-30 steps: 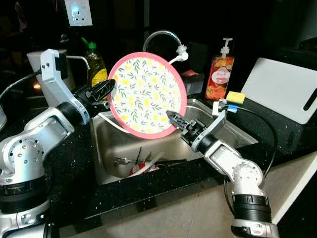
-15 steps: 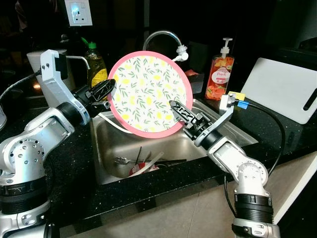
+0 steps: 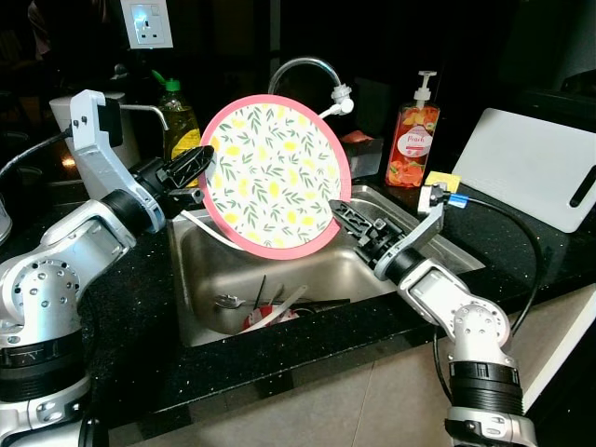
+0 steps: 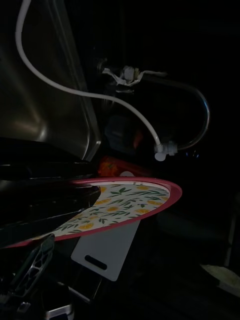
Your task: Kitchen organization
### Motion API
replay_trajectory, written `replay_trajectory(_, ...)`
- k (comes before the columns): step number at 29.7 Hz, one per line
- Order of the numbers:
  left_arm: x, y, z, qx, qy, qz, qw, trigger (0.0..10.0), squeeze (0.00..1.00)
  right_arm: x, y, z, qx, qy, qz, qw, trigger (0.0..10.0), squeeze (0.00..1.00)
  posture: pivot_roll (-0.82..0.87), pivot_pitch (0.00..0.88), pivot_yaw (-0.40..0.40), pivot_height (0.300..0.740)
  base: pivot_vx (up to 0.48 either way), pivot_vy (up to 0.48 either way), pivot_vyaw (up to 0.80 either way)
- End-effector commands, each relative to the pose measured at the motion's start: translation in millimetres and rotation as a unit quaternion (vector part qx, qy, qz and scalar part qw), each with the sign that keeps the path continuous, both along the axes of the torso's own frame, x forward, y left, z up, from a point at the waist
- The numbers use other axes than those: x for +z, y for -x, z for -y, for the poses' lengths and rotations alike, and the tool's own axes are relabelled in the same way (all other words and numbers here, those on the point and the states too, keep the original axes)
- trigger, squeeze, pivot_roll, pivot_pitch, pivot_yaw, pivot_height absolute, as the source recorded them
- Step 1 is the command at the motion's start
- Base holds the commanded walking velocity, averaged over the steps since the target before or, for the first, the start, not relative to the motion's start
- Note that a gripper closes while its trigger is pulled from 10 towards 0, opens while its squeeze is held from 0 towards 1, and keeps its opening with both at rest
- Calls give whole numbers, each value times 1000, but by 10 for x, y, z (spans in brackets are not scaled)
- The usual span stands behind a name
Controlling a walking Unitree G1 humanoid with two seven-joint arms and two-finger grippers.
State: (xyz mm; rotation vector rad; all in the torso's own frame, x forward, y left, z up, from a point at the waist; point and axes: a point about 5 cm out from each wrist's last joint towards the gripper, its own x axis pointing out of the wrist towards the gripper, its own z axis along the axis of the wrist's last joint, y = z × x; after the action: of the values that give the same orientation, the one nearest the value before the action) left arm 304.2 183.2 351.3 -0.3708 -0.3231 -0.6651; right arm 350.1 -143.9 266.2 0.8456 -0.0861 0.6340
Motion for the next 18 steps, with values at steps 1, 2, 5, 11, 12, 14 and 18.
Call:
replay_trajectory(1, 72, -15, -111, 41, -1, 17, 999, 10000, 0, 42, -12, 54, -17, 14, 13, 1000, 10000, 0, -49, 8, -15, 740, 0, 0, 0)
replay_trajectory(2, 72, -15, -111, 41, -1, 17, 999, 10000, 0, 42, -12, 54, -17, 14, 13, 1000, 10000, 0, -49, 8, -15, 740, 0, 0, 0)
replay_trajectory(5, 97, -32, -167, 59, 5, 18, 998, 10000, 0, 61, -6, 91, -26, 22, 21, 999, 10000, 0, -50, 9, -16, 740, 0, 0, 0)
replay_trajectory(11, 130, -31, -206, 68, 6, 23, 997, 10000, 0, 147, 34, 143, -30, 28, 50, 998, 10000, 0, -51, 13, -14, 740, 0, 0, 0)
replay_trajectory(12, 125, -31, -198, 65, 7, 22, 998, 10000, 0, 202, 68, 138, -20, 20, 67, 997, 10000, 0, -51, 13, -14, 740, 0, 0, 0)
replay_trajectory(14, 120, -32, -191, 63, 7, 21, 998, 10000, 0, 236, 92, 131, -13, 14, 78, 997, 10000, 0, -51, 13, -14, 740, 0, 0, 0)
replay_trajectory(18, 91, -26, -120, 44, 7, 18, 999, 10000, 0, 270, 142, 40, 15, 11, 92, 996, 10000, 0, -53, 16, -15, 740, 0, 0, 0)
